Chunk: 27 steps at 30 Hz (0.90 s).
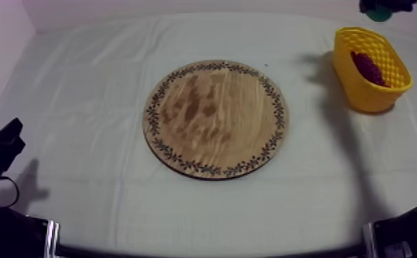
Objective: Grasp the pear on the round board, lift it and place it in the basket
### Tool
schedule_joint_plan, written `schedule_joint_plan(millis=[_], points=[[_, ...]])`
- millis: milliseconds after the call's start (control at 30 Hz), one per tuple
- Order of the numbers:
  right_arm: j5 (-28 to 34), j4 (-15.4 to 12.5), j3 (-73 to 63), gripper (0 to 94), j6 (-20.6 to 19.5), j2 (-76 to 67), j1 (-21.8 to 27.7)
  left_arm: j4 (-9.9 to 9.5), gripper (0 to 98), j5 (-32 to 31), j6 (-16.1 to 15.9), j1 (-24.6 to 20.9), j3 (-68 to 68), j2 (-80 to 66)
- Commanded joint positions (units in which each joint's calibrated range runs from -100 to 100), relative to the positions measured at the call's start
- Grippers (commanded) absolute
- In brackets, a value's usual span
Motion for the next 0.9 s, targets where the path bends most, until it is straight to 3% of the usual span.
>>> schedule_joint_plan(millis=[0,367,633,867], points=[[-4.32,0.61,3.76,44.7,-0.47,0.49,1.98,-0.02,0.1,-0.01,0.01,0.01,0.00,0.00],[-13.55,1.87,15.67,46.4,-2.28,5.20,4.33,-0.02,0.1,-0.01,0.01,0.01,0.00,0.00],[-14.80,0.11,14.67,71.5,-1.95,10.36,5.21,-0.02,0.1,-0.01,0.01,0.01,0.00,0.00],[-17.04,-1.00,11.93,72.2,-1.55,9.86,5.30,-0.02,0.1,-0.01,0.01,0.01,0.00,0.00]])
